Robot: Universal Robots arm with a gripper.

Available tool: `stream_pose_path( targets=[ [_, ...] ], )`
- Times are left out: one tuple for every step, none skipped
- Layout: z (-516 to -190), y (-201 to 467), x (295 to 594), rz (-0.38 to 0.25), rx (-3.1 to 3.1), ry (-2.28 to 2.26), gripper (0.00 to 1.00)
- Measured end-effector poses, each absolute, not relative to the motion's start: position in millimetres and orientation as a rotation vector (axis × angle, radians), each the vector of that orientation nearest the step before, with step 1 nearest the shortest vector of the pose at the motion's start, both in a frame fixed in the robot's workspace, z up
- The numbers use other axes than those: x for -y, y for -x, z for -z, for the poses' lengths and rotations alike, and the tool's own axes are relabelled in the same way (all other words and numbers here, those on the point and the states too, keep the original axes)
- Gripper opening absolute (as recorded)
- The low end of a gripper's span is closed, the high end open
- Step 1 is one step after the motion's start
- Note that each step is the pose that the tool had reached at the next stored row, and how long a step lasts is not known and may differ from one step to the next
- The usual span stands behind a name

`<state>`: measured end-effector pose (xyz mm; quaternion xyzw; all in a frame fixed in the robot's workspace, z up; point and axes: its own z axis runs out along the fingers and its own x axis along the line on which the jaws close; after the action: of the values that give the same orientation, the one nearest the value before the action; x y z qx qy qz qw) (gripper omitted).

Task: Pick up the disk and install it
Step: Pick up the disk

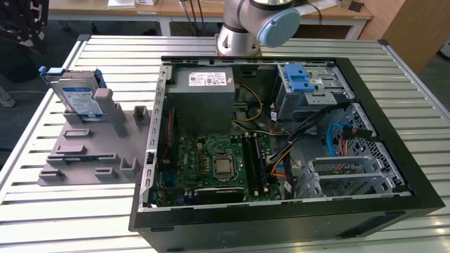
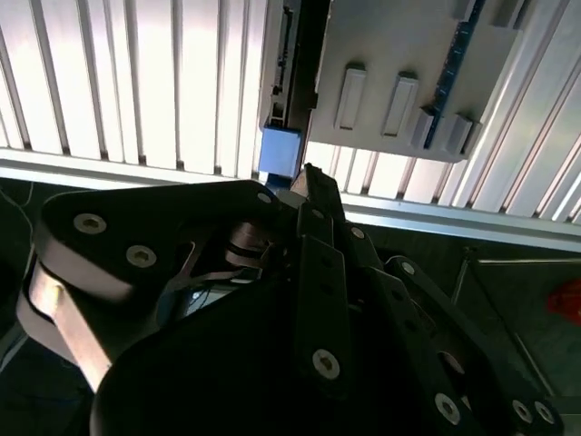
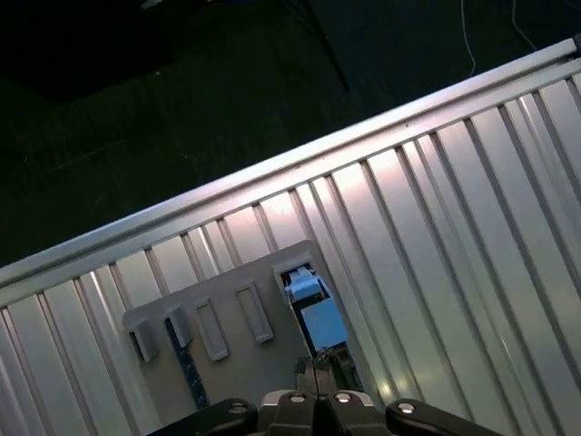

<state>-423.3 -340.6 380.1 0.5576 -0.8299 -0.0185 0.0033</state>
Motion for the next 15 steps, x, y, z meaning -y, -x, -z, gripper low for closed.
stream_pose_path(
  targets=[
    [-380.0, 423.3, 340.6, 0.058, 2.588, -1.768, 0.11],
    [-379.9, 423.3, 340.5, 0.058, 2.574, -1.788, 0.11],
    [-379.8, 423.3, 340.6, 0.058, 2.56, -1.808, 0.11],
    [-379.7, 423.3, 340.5, 0.057, 2.545, -1.828, 0.11],
    [-379.5, 423.3, 340.5, 0.057, 2.528, -1.851, 0.11],
    [-379.4, 423.3, 340.5, 0.057, 2.514, -1.871, 0.11],
    [-379.3, 423.3, 340.5, 0.056, 2.499, -1.89, 0.11],
    [-379.1, 423.3, 340.5, 0.056, 2.484, -1.91, 0.11],
    [-378.9, 423.2, 340.6, 0.055, 2.472, -1.926, 0.11],
    [-378.6, 423.3, 340.5, 0.054, 2.464, -1.938, 0.11],
    [-378.4, 423.4, 340.5, 0.052, 2.459, -1.947, 0.11],
    [-378.1, 423.5, 340.5, 0.047, 2.458, -1.953, 0.11],
    [-378.1, 423.9, 340.9, 0.041, 2.461, -1.959, 0.11],
    [-378.1, 424.1, 341.2, 0.035, 2.463, -1.964, 0.12],
    [-377.9, 424.4, 341.6, 0.029, 2.465, -1.97, 0.17]
  ],
)
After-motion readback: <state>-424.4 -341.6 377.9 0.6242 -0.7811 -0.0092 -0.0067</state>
